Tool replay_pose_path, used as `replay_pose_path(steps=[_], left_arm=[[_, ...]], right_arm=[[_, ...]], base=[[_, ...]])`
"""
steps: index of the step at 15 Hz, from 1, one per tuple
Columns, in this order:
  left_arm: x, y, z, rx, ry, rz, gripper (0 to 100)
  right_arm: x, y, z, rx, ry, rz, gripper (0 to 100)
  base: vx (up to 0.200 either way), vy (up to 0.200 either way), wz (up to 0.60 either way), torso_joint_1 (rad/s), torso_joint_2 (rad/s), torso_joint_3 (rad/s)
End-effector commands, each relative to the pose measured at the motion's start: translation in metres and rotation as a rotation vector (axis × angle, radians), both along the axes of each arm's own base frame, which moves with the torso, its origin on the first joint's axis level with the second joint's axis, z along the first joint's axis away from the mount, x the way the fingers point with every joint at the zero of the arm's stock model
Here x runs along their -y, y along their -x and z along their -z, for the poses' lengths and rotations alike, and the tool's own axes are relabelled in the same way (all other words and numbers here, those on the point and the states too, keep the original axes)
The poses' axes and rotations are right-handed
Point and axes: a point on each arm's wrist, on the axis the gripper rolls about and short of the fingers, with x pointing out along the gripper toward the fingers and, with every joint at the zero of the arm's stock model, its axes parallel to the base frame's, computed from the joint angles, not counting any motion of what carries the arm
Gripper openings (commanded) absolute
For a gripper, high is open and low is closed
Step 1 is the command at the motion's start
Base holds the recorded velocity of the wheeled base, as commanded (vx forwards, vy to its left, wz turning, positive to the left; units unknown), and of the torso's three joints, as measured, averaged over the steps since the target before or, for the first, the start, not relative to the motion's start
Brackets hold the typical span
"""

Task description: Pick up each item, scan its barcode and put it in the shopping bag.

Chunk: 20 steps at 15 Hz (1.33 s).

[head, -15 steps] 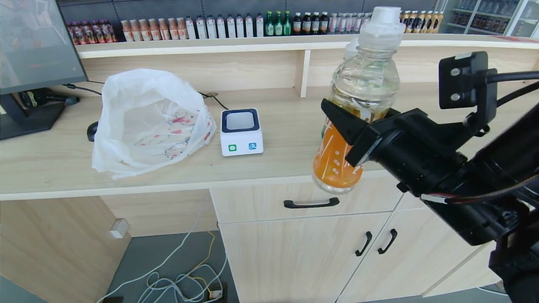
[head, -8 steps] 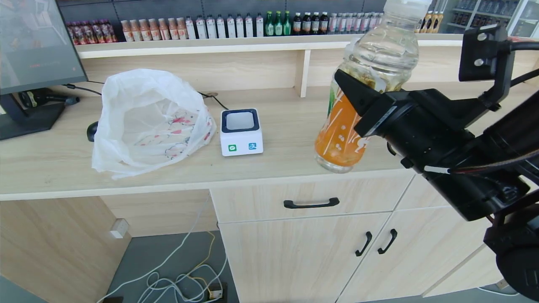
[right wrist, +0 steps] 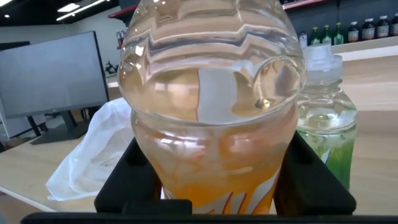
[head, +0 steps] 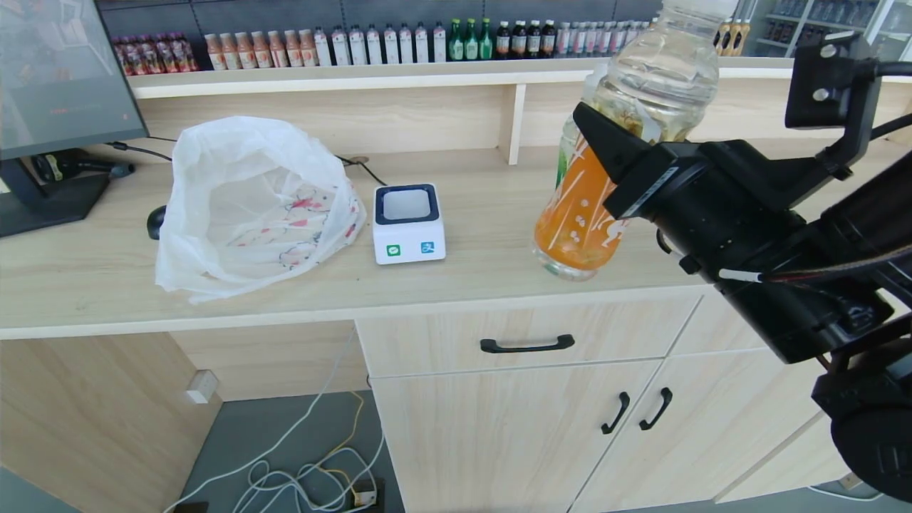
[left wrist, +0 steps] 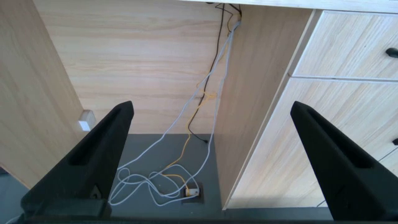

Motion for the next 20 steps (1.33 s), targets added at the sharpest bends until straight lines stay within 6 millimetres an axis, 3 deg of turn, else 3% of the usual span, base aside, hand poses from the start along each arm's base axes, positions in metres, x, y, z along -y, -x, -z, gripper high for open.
replay_pose_path(steps=[1,9,20], left_arm=[[0.0000,0.0000,0.0000,0.000,0.000,0.000,100],[0.0000,-0.0001,-0.0002,0.000,0.013,-0.003,100],[0.0000,0.0000,-0.0001,0.002,0.013,-0.002,100]], right_arm=[[-0.0038,-0.0036,0.0007,0.002,-0.002,-0.005,0],[-0.0101,-0.0074,-0.0040,0.020,-0.024,-0.026,0],[-0.0091,-0.0069,-0.0072,0.037,-0.031,-0.044,0]], base=[[0.000,0.000,0.00,0.000,0.00,0.000],[0.000,0.000,0.00,0.000,0.00,0.000],[0.000,0.182,0.00,0.003,0.00,0.002]])
